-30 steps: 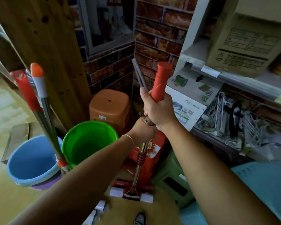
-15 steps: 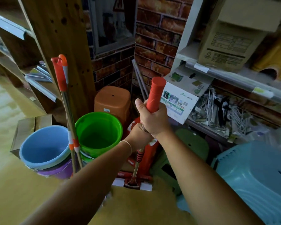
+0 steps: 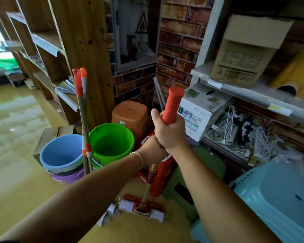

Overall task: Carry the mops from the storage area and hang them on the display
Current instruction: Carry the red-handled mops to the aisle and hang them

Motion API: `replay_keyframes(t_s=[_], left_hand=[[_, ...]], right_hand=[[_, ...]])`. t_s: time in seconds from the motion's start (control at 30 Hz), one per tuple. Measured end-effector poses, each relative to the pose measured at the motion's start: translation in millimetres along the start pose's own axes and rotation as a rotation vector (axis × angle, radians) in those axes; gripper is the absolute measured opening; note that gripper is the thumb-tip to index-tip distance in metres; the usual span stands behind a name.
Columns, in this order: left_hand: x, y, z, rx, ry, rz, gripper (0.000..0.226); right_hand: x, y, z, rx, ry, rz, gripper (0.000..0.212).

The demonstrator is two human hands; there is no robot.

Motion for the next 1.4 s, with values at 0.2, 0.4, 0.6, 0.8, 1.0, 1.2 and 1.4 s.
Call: replay_keyframes(t_s=[0.2,0.4,0.6,0.8,1.0,1.2,1.4], left_hand=[[-30.5,-25.4,17.0,-0.037,-0.238,-0.201,0.036],[-70.6,-34.2,53.4,0.016,-0.340,-0.189,0.039],[-125.8,-19.9,102.7,-0.085,-0.406,-0.074,0.012],[-194.0,33.0,166.7,-0.261,-0.526,0.072,0.012],[-276.5,87.7,249.0,-0.361,-0.653,0.069,0.019],[-354.4,134.7,334.5,-0.400,-0.804,0.083,0.026],[-430.9,157.0,410.3,-0.369,-0.913,0.095,0.028]], right_hand=[[-12.7,52.7,-9.7,0.002,0.049,0.142,0.042],[-22.8,89.4,-48.9,0.049,0.204,0.134,0.038],[-44.2,113.2,-118.9,0.133,0.345,0.102,0.027],[-86.4,135.2,-221.2,0.111,0.474,0.114,0.028],[-143.1,169.1,-333.9,0.105,0.547,0.146,0.022],[-192.5,202.8,-439.0,0.100,0.614,0.131,0.026],[-235.3,241.1,-530.4,0.145,0.715,0.152,0.030]])
Point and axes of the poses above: each hand's wrist, its own x-axis towards the middle knuckle, its own z-axis out of the back of the hand, y = z × x, the point moved 5 cm from there along x, towards the middle knuckle, and after that the axes turned 1 degree about y, right-handed, at the moved point
